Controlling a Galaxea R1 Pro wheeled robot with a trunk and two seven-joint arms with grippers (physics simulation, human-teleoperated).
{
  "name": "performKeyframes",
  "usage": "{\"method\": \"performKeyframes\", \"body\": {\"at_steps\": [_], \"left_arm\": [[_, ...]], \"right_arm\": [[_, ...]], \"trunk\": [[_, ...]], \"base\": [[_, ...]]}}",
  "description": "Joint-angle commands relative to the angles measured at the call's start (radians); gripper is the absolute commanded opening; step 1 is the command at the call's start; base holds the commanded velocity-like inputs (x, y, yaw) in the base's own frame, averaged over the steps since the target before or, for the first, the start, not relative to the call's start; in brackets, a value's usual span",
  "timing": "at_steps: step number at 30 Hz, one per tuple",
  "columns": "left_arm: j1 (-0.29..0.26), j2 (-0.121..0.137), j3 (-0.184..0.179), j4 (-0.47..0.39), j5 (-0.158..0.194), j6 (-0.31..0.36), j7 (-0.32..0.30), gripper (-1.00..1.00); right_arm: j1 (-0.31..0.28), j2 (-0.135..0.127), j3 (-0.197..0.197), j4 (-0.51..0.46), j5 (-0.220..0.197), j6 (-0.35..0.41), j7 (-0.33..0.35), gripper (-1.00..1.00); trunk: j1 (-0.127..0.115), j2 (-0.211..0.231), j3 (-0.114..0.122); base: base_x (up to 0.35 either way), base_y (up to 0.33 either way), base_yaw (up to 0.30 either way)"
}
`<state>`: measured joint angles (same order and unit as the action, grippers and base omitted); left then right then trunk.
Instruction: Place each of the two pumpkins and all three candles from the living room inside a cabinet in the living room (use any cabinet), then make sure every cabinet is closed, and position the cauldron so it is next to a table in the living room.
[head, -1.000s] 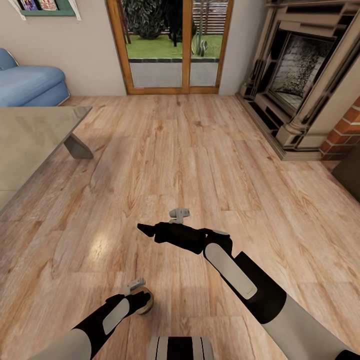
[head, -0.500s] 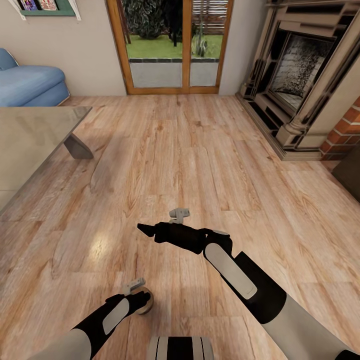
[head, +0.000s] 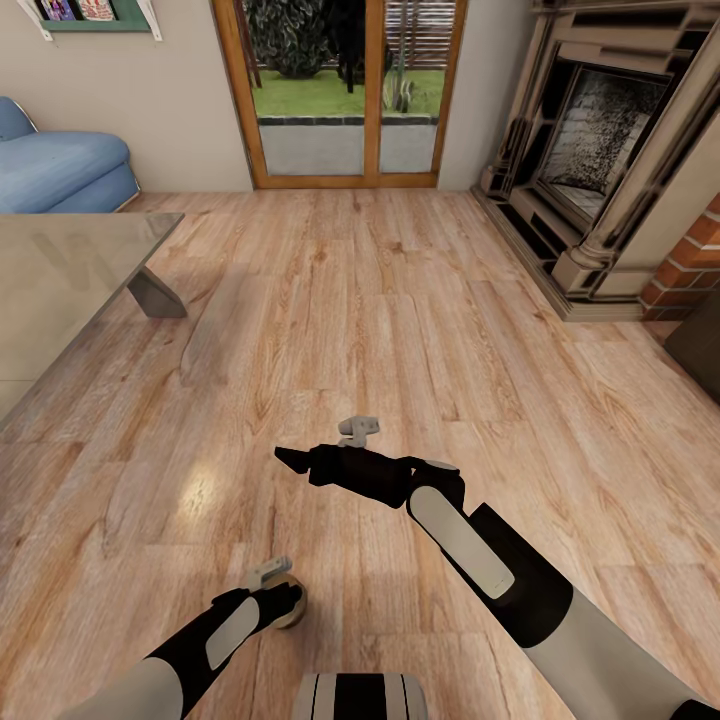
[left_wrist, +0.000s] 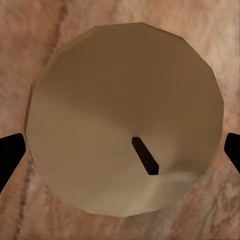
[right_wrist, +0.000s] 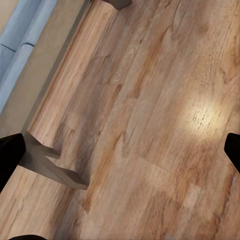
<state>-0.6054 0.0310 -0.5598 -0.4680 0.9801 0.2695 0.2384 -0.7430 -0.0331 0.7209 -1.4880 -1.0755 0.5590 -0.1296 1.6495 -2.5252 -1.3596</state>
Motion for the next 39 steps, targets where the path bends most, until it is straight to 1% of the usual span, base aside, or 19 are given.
{"method": "performKeyframes", "body": {"at_steps": [1,16,23,34,37,39], "left_arm": [[0.0,0.002,-0.009,-0.003,0.009,0.001,0.009,1.0],[0.0,0.002,-0.015,-0.003,0.009,0.001,0.008,1.0],[0.0,0.001,-0.024,-0.003,0.009,0.0,0.008,1.0],[0.0,0.001,-0.025,-0.004,0.009,0.0,0.009,1.0],[0.0,0.001,-0.025,-0.003,0.009,0.0,0.009,1.0],[0.0,0.001,-0.025,-0.003,0.009,0.0,0.009,1.0]], "right_arm": [[-0.001,-0.001,0.002,-0.001,-0.011,0.001,-0.01,1.0],[-0.001,-0.001,0.002,-0.001,-0.011,0.0,-0.01,1.0],[-0.001,-0.001,0.002,-0.001,-0.011,0.0,-0.009,1.0],[-0.001,-0.001,0.002,-0.002,-0.011,0.001,-0.009,1.0],[-0.001,-0.001,0.002,-0.003,-0.011,0.001,-0.009,1.0],[-0.001,-0.001,0.002,-0.003,-0.011,0.001,-0.009,1.0]], "trunk": [[0.0,0.0,-0.001],[0.0,0.0,-0.001],[0.0,0.0,-0.001],[0.0,0.0,-0.001],[0.001,-0.001,-0.012],[0.001,-0.001,-0.012]], "base": [[0.0,0.0,0.0],[0.0,0.0,0.0],[0.0,0.0,0.0],[0.0,0.0,0.0],[0.0,0.0,0.0],[0.0,0.0,0.0]]}}
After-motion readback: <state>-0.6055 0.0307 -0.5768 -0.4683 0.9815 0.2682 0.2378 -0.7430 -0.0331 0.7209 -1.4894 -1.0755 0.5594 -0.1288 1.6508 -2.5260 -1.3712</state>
